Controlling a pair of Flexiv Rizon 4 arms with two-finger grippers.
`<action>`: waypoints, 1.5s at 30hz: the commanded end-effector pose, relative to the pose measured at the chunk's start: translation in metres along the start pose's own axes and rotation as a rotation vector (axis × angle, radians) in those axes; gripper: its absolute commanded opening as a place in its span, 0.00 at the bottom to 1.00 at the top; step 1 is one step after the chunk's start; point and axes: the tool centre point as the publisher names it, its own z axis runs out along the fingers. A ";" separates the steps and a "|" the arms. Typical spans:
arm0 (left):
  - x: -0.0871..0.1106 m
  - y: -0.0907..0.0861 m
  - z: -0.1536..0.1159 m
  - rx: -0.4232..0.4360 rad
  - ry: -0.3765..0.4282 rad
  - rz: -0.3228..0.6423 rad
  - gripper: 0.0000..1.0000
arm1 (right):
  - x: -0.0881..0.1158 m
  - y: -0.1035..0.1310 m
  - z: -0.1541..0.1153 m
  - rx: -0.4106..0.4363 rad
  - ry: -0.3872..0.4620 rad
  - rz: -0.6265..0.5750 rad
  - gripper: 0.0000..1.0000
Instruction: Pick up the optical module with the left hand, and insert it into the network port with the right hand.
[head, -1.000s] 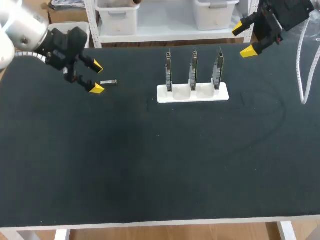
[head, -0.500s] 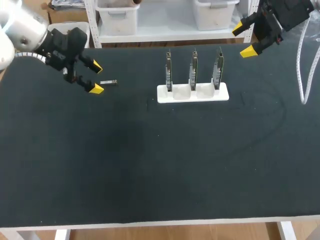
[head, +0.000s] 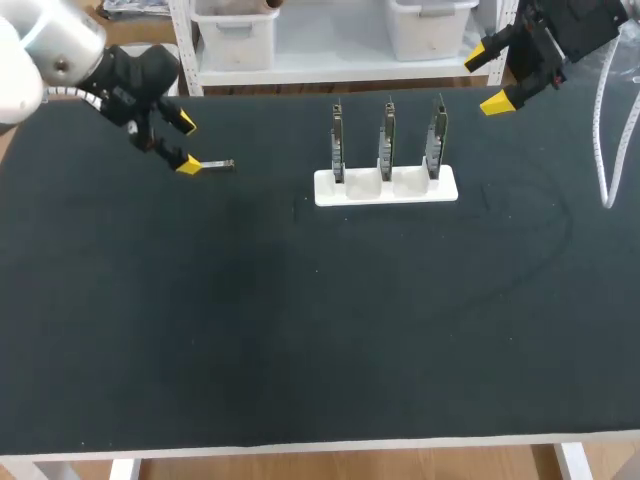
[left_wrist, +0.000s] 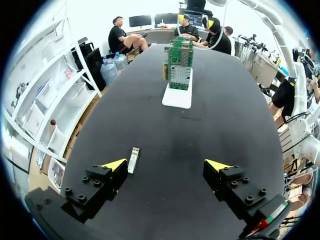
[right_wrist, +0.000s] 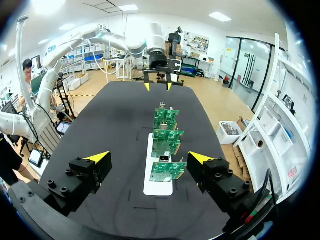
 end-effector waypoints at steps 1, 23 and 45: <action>-0.002 0.016 0.007 0.032 0.009 -0.001 1.00 | 0.000 0.001 0.000 0.002 0.000 -0.001 1.00; -0.017 0.035 0.012 0.064 -0.029 0.046 1.00 | 0.000 0.001 0.000 0.002 0.000 -0.001 1.00; 0.010 0.092 0.032 0.136 0.074 0.062 1.00 | 0.000 0.001 0.000 0.002 0.000 -0.001 1.00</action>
